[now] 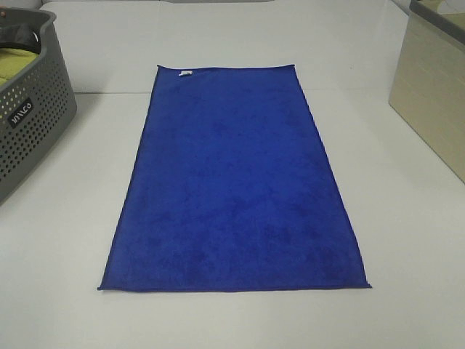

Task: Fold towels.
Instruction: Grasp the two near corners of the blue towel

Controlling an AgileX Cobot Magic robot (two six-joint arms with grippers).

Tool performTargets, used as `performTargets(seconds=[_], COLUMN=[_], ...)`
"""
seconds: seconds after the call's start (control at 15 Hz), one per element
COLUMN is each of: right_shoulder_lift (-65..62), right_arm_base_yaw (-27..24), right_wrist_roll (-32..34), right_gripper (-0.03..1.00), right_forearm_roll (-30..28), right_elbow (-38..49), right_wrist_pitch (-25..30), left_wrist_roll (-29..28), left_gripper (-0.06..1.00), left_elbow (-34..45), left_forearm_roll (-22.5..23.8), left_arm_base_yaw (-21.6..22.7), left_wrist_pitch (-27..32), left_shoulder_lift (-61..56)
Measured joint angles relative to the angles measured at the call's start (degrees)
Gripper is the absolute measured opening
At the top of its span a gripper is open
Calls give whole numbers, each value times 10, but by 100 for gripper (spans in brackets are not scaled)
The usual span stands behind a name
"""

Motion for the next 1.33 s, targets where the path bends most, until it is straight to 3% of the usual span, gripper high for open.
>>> performTargets(seconds=[1.33], right_shoulder_lift=[0], right_arm_base_yaw=[0], right_wrist_roll=[0], right_gripper=[75], right_forearm_roll=[0], right_elbow=[0], right_wrist_pitch=[0], left_wrist_roll=[0], left_gripper=[59], left_elbow=[0], left_forearm_roll=[0], left_arm_base_yaw=[0], left_wrist_pitch=[-3], left_shoulder_lift=[0])
